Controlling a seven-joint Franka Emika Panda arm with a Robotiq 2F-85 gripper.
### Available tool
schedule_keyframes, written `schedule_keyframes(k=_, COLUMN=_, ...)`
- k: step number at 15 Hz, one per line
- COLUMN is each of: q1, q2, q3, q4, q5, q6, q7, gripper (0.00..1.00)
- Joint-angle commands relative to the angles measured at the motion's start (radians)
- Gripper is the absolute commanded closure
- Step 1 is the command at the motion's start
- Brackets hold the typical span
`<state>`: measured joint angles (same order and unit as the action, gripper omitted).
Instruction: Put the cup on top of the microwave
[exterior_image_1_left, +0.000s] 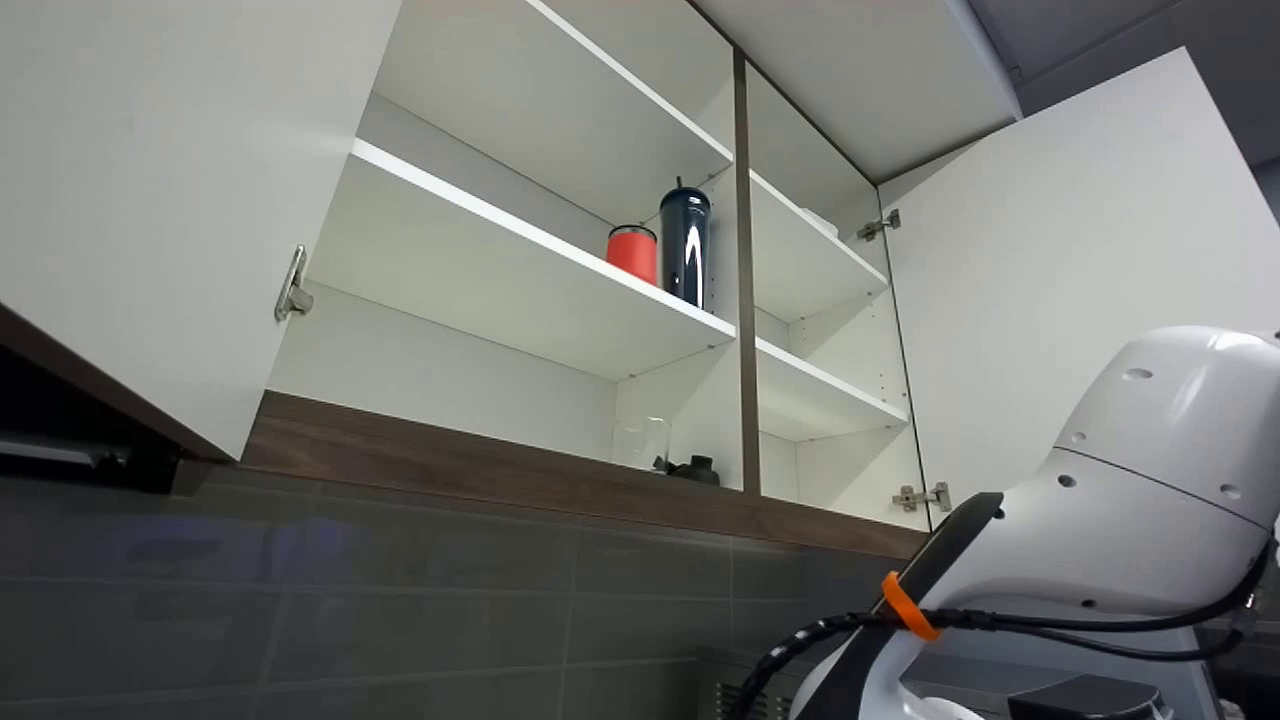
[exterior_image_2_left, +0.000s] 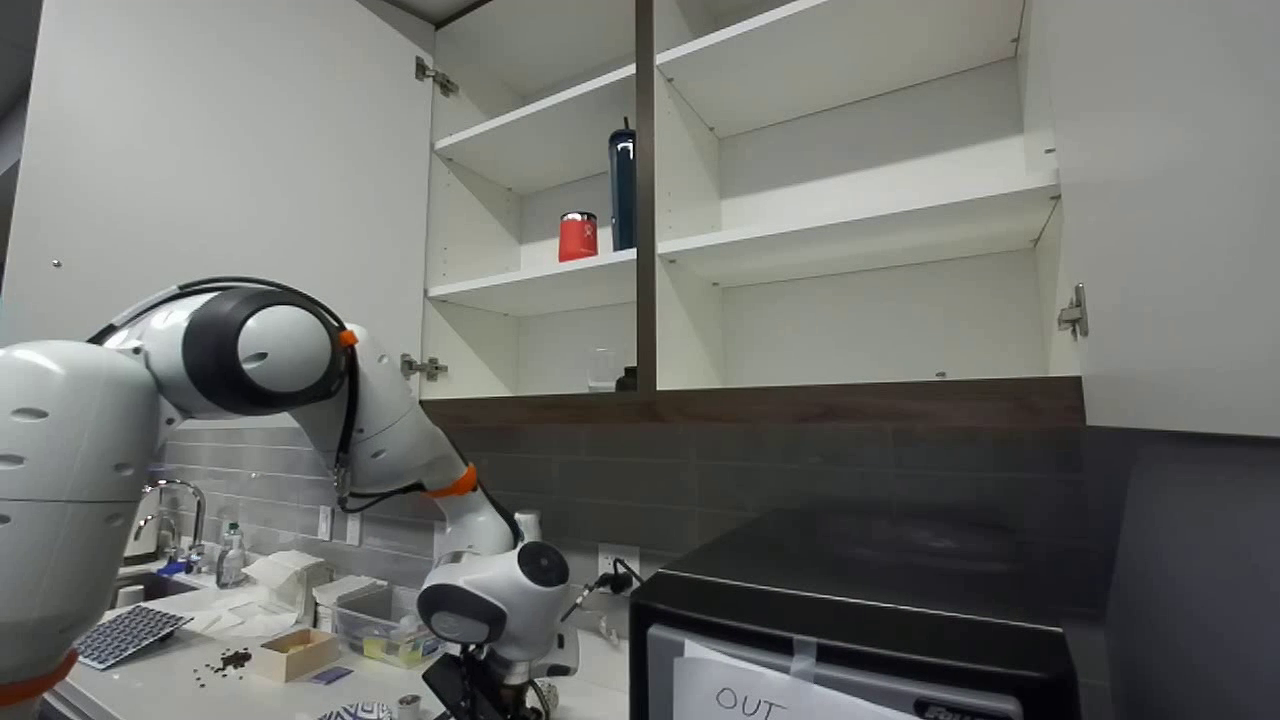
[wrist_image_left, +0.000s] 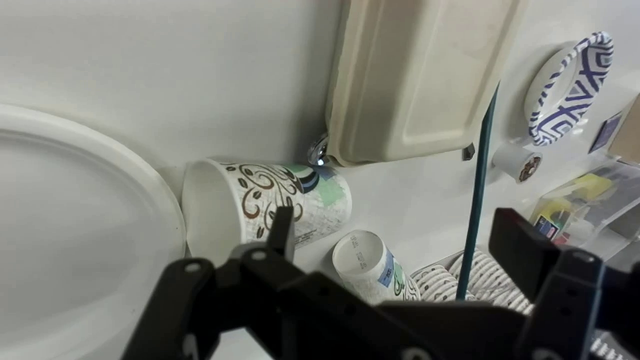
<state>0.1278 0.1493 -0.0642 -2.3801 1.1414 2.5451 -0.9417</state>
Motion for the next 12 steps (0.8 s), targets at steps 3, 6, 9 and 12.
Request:
schedule_keyframes(k=3, q1=-0.085, q2=0.120, q3=0.067, q4=0.097, q5=0.024, q6=-0.003, q7=-0.043, gripper=0.00)
schedule_keyframes(k=6, q1=-0.114, q2=0.176, q3=0.081, q4=0.141, q5=0.025, q6=-0.009, q7=-0.051, gripper=0.00)
schedule_keyframes(k=9, q1=-0.137, q2=0.224, q3=0.094, q4=0.179, q5=0.028, q6=-0.011, q7=-0.053, gripper=0.00)
schedule_keyframes(k=12, q1=-0.160, q2=0.267, q3=0.107, q4=0.213, q5=0.031, q6=-0.026, q7=-0.058, gripper=0.00)
